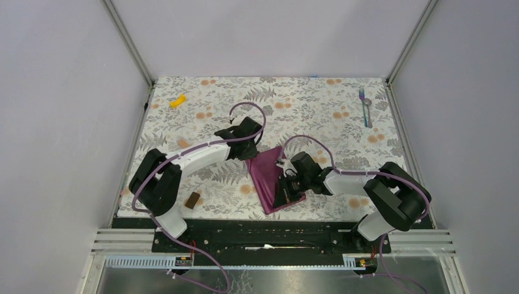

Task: Fold the napkin into a case and place the utensils inside
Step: Fold the lower triangle-folded napkin at the center of the board.

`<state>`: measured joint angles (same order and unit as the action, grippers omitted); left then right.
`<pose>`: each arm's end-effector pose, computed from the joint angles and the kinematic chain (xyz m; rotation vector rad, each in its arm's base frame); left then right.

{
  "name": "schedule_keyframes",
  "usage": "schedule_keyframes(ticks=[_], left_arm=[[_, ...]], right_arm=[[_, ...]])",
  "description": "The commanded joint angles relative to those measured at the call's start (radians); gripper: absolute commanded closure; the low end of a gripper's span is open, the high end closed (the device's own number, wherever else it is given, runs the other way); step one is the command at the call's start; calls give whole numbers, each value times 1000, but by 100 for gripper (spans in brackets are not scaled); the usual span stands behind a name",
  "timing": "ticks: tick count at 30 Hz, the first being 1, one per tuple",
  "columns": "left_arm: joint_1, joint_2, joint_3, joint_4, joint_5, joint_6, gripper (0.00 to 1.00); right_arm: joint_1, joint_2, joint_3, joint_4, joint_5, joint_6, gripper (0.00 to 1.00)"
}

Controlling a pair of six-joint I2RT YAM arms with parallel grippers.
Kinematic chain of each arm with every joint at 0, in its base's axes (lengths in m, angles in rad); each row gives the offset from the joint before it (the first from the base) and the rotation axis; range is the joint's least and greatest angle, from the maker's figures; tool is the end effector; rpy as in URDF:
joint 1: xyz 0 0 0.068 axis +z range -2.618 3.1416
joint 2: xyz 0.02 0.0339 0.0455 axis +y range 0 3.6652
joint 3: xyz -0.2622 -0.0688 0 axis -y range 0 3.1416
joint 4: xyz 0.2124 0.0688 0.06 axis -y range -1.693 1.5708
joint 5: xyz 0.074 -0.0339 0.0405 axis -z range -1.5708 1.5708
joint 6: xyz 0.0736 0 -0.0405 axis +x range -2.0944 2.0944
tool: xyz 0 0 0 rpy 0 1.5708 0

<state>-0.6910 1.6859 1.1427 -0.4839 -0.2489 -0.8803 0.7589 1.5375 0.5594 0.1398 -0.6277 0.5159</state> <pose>0.2721 -0.2015 0.1912 -0.3324 2.5520 -0.2796 0.1654 0.2165 0.1336 -0.6418 2.5630 1.2823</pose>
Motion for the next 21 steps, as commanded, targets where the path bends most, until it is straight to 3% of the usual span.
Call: schedule_keyframes(ticks=[1,7,21], left_arm=[[1,-97,-35,76,-86,2,93],[0,-129,-50,89,-78,18,94],[-55,90,125,74,-27,59,96]], right_arm=[[-1,-46,-8,-46,-62,-24,100],[0,-60,-12,-42,-87,-18,100],[-1,-77,-81,-8,-56,25,100]])
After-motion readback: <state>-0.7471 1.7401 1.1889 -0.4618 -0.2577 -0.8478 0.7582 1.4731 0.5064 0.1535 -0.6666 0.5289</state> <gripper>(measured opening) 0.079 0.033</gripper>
